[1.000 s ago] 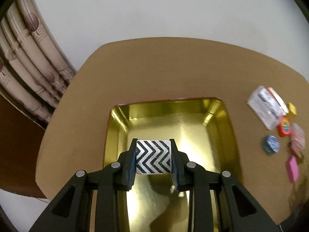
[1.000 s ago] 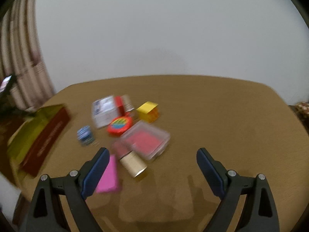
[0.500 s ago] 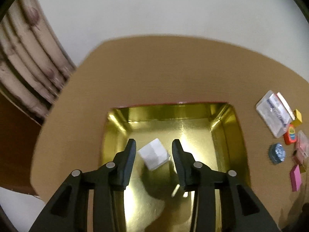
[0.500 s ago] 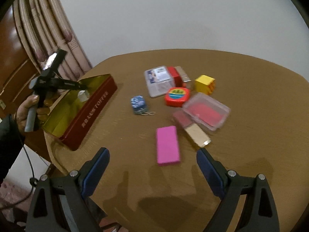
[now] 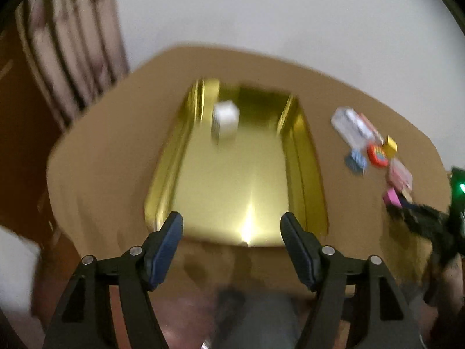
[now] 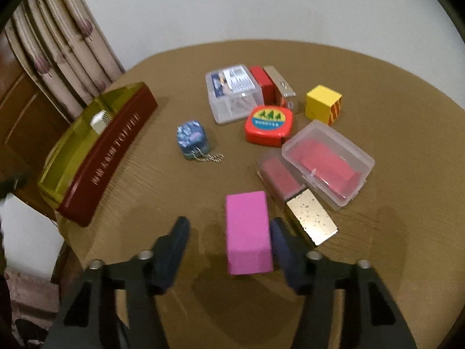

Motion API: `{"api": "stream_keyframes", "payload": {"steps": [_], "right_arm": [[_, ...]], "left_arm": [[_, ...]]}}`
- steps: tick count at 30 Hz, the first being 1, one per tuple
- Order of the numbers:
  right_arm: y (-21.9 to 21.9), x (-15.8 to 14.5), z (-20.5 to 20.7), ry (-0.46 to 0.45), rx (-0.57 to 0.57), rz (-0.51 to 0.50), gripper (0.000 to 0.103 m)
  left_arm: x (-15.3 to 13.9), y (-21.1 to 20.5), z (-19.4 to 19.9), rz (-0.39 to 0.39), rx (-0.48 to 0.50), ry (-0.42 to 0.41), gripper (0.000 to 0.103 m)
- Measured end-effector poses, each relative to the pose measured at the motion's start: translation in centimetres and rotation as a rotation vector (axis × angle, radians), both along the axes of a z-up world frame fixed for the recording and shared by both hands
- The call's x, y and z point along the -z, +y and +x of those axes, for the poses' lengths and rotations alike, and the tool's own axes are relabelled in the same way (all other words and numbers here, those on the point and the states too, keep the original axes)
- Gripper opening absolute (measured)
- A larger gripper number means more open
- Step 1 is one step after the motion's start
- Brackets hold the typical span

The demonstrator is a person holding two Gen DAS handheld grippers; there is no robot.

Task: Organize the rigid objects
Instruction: 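Grasp the pink block with the right gripper and drop it in the tin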

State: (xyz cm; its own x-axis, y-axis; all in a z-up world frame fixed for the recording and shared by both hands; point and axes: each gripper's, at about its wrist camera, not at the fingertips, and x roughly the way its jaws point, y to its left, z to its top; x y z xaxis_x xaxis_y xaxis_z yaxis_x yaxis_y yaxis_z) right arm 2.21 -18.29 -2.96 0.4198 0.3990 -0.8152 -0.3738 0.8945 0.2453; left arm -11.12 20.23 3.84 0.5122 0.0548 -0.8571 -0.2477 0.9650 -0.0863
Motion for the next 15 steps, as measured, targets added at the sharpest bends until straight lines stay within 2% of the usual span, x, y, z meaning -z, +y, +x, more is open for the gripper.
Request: {"api": "stream_keyframes", "payload": {"steps": [2, 3, 4, 8, 10, 13, 15], "right_arm": [[0.4, 0.3, 0.5, 0.01, -0.007, -0.049, 0.04], [0.6, 0.3, 0.6, 0.014, -0.009, -0.066, 0.033], [0.7, 0.4, 0.7, 0.016, -0.01, -0.08, 0.031], [2.1, -0.4, 0.3, -0.004, -0.06, -0.132, 0.031], [3.4, -2.1, 0.3, -0.021, -0.079, -0.104, 0.031], [6.7, -6.8, 1.2, -0.05, -0.126, 0.005, 0.031], [10.7, -9.8, 2.6, -0.037, -0.176, 0.09, 0.031]], "left_arm": [[1.5, 0.4, -1.8, -0.055, -0.027, 0.036, 0.066], [1.9, 0.6, -2.6, -0.067, -0.051, 0.046, 0.066], [2.3, 0.8, -3.6, -0.063, -0.083, 0.047, 0.066], [2.2, 1.5, -6.7, 0.029, -0.186, 0.006, 0.066], [2.0, 1.7, -7.6, 0.046, -0.193, -0.004, 0.066], [1.3, 1.7, -8.3, 0.077, -0.204, -0.047, 0.066], [0.9, 1.4, -8.6, 0.115, -0.204, -0.064, 0.067]]}}
